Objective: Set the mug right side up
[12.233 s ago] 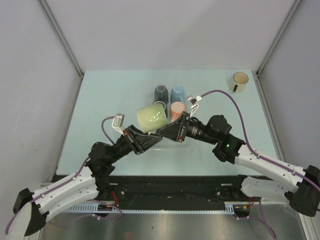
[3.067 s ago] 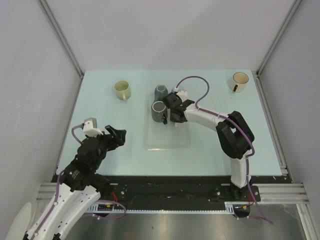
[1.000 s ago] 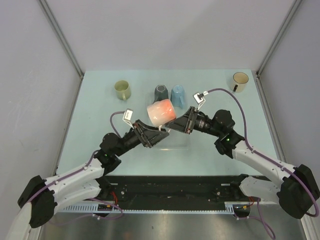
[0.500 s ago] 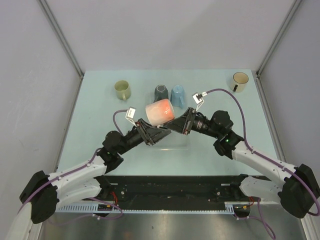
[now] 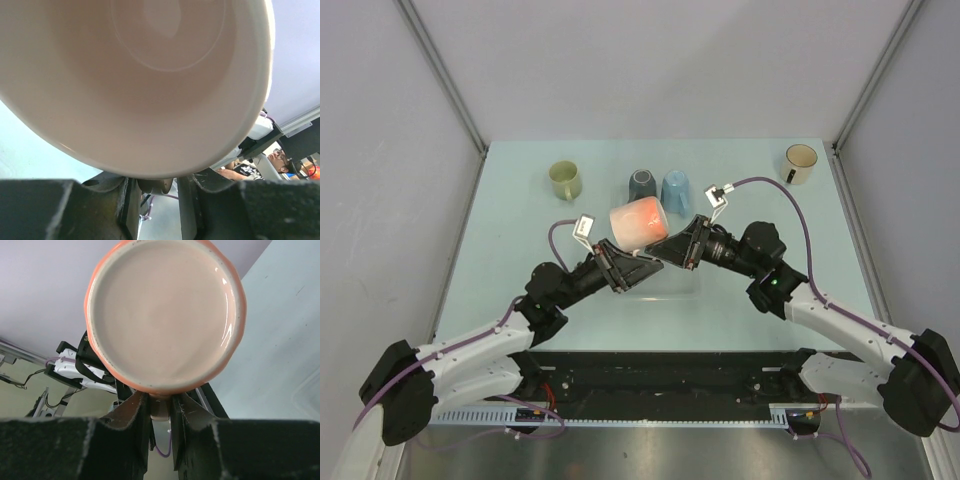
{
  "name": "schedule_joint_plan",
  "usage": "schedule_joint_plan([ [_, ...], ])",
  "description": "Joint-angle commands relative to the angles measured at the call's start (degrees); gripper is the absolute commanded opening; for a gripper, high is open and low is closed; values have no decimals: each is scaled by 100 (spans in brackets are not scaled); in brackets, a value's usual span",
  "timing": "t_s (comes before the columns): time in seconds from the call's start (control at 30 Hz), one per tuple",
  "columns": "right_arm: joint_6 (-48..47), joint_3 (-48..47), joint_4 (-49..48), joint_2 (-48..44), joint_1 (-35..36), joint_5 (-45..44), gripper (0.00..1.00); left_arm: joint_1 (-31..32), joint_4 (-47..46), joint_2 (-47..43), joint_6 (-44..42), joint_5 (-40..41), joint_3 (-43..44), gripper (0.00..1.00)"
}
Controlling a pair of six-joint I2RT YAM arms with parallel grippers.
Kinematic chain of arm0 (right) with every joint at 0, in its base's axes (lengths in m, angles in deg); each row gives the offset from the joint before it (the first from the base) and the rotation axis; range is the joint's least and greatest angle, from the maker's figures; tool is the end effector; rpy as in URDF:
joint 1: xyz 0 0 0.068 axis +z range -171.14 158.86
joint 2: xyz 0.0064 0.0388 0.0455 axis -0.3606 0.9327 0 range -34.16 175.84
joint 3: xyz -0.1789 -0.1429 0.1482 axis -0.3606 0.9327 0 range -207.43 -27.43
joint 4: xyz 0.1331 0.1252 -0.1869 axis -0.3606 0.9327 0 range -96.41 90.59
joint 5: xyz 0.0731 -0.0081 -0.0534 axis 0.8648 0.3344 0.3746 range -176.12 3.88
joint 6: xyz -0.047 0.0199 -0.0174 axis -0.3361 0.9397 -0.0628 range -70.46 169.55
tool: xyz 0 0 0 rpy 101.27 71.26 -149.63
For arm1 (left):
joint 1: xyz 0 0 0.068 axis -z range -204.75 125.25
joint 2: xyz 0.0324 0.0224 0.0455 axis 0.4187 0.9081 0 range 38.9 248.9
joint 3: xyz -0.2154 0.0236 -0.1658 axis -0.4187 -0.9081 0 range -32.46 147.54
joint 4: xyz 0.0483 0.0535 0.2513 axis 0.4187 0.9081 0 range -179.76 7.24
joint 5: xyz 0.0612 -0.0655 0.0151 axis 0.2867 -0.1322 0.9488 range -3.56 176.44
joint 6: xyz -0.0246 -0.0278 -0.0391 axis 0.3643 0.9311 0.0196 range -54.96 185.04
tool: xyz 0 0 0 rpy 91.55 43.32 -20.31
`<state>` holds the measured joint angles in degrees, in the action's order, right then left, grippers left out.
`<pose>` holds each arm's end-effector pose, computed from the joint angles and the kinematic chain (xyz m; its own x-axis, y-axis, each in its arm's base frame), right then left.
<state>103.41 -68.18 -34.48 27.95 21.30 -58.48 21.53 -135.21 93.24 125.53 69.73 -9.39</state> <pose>0.1743 0.1817 0.3257 -0.7064 0.3235 -0.6295 -0.6228 0.1385 0.7700 0.1388 -0.1598 0.2787 -0.6867 -0.4880 -0.5388 0.5832 0.0727 -0.8090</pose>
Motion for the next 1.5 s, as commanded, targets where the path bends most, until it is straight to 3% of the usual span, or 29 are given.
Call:
schedule_joint_plan([
  [0.0, -201, -275, -119, -155, 133, 172, 0, 30, -737, -144, 138, -8, 391, 33],
  [0.1, -227, -275, -75, -155, 177, 163, 0, 30, -851, -152, 217, 18, 365, 31],
  [0.23, -324, -275, 21, -172, 265, 110, 0, 30, -939, -196, 270, 167, 286, 0],
  [0.37, -499, -275, 179, -225, 353, 40, 0, 30, -756, -284, 200, 212, 312, 0],
  [0.57, -675, -346, 565, -287, 344, -39, 0, 56, 228, -600, -292, 589, 418, 0],
  [1.03, -702, -451, 584, -313, 318, -4, 39, 144, 721, -741, -863, 977, 312, 0],
  [1.4, -737, -460, 663, -392, 248, -74, 43, 197, 862, -785, -1074, 1064, 330, 0],
  [1.47, -772, -469, 689, -436, 248, -127, 39, 197, 898, -794, -1092, 1082, 338, 0],
])
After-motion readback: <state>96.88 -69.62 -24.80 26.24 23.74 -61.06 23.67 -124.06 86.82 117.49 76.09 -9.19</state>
